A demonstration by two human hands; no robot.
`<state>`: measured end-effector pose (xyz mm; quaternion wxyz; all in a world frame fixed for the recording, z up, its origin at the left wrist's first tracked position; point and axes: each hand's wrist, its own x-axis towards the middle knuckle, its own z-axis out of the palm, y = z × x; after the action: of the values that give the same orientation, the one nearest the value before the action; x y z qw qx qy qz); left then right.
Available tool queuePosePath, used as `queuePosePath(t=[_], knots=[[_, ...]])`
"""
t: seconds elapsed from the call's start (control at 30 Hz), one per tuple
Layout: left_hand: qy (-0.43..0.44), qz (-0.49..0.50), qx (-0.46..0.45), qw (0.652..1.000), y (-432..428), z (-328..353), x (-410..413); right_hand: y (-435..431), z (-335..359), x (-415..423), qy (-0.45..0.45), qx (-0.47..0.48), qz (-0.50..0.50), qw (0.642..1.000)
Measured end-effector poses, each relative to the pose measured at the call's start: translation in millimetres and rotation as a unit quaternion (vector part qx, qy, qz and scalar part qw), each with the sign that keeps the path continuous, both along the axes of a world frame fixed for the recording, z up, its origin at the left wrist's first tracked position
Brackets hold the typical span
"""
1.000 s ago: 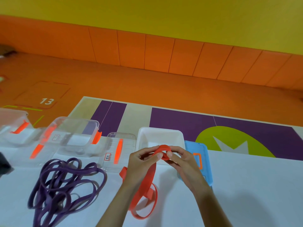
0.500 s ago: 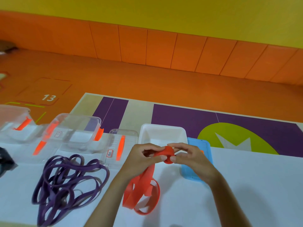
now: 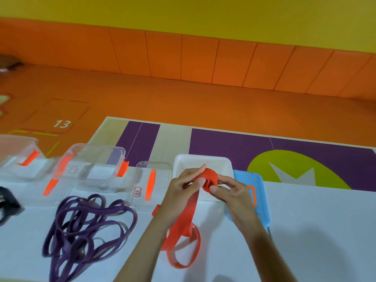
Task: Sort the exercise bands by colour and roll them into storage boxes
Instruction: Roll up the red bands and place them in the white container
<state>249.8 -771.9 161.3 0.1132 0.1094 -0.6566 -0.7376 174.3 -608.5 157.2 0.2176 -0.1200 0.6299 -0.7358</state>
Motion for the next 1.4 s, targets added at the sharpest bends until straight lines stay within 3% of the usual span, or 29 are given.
queuePosePath(t=[0.13, 0.27, 0.33, 0.4, 0.47, 0.53, 0.7, 0.9, 1.0, 1.1, 1.4], knots=[[0.004, 0.142, 0.188, 0.972, 29.9, -0.3, -8.3, -17.2, -6.1, 12.5, -0.018, -0.038, -0.066, 0.997], [-0.005, 0.078, 0.049, 0.996, 20.3, -1.2, -14.4, -10.1, -10.5, 10.2, -0.034, -0.052, -0.121, 0.991], [-0.011, 0.056, 0.028, 0.998, 16.7, 1.8, -18.4, -7.4, -13.1, 10.7, -0.053, -0.062, -0.119, 0.99], [-0.012, 0.055, 0.024, 0.998, 15.5, 3.1, -22.2, -6.4, -14.9, 9.1, -0.078, -0.052, -0.078, 0.992], [-0.007, 0.043, -0.012, 0.999, 9.2, 2.2, -25.8, -2.0, -12.7, 0.9, -0.081, 0.016, 0.001, 0.997], [-0.003, 0.007, -0.074, 0.997, -0.5, 0.7, -27.3, 6.9, -7.9, -11.4, -0.06, 0.075, 0.066, 0.993], [0.009, -0.067, -0.135, 0.989, -14.3, 4.3, -29.9, 17.3, 15.0, -34.8, -0.015, 0.087, 0.115, 0.989], [0.029, -0.042, -0.16, 0.986, -14.8, 10.3, -34.3, 8.6, 22.7, -41.3, 0.067, 0.163, 0.064, 0.982], [0.036, 0.044, -0.113, 0.992, 2.3, 7.7, -36.4, 0.8, 17.6, -36.9, 0.069, 0.116, -0.003, 0.991], [0.017, 0.131, 0.006, 0.991, 22.8, 6.9, -36.2, -5.4, 14.7, -32.1, 0.045, 0.053, -0.043, 0.997], [-0.025, -0.021, 0.082, 0.996, 18.8, 6.3, -28.4, -6.8, 12.6, -14.9, -0.054, -0.087, -0.079, 0.992]])
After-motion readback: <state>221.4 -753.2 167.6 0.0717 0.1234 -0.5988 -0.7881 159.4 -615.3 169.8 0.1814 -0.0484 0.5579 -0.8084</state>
